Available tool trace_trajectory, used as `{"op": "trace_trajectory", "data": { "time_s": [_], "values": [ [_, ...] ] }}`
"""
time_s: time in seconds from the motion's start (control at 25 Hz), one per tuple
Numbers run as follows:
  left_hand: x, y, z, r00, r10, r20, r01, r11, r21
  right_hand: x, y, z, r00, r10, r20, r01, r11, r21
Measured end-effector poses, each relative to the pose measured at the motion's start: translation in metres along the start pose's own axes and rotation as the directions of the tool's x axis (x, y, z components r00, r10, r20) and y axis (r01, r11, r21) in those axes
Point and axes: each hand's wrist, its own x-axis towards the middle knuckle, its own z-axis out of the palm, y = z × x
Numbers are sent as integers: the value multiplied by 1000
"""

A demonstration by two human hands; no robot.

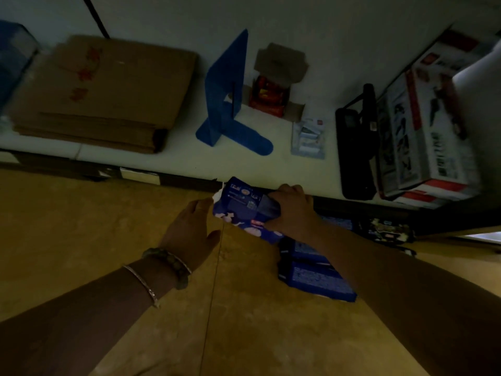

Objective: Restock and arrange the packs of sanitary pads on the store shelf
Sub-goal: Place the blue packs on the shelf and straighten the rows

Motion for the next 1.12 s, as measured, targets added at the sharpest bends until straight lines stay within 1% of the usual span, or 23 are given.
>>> {"op": "trace_trajectory", "data": {
  "time_s": [0.08,0.16,0.24,0.36,0.48,0.64,0.72,0.84,0.92,1.04,1.12],
  "values": [
    [-9,12,-14,1000,-26,3,26,999,-37,-20,-5,-25,999,-25,-35,33,967,254],
    [-20,24,-30,999,-45,-2,44,996,-82,-46,-15,-53,998,-49,-28,56,899,434],
    [-31,34,-43,999,-42,-4,41,989,-145,-69,-24,-73,997,-71,-5,63,855,514],
    [-59,65,-86,998,25,-60,-40,965,-258,-113,-47,-125,994,-104,-32,103,812,575],
    [-89,105,-140,984,54,-168,-111,932,-346,-158,-73,-193,982,-162,-94,187,826,531],
    [-131,162,-210,957,73,-280,-180,910,-375,-222,-108,-290,964,-207,-169,265,822,504],
    [-155,194,-247,951,49,-304,-176,897,-407,-258,-122,-336,952,-215,-217,297,821,488],
    [-188,240,-295,933,58,-355,-212,886,-412,-311,-141,-398,935,-236,-265,334,836,434],
    [-210,267,-322,933,46,-357,-220,858,-464,-345,-154,-435,924,-251,-288,355,843,405],
    [-246,304,-361,923,83,-376,-267,841,-471,-397,-170,-485,903,-265,-339,380,861,339],
    [-269,327,-384,912,105,-397,-303,825,-478,-427,-178,-510,871,-286,-399,415,864,287]
  ]
}}
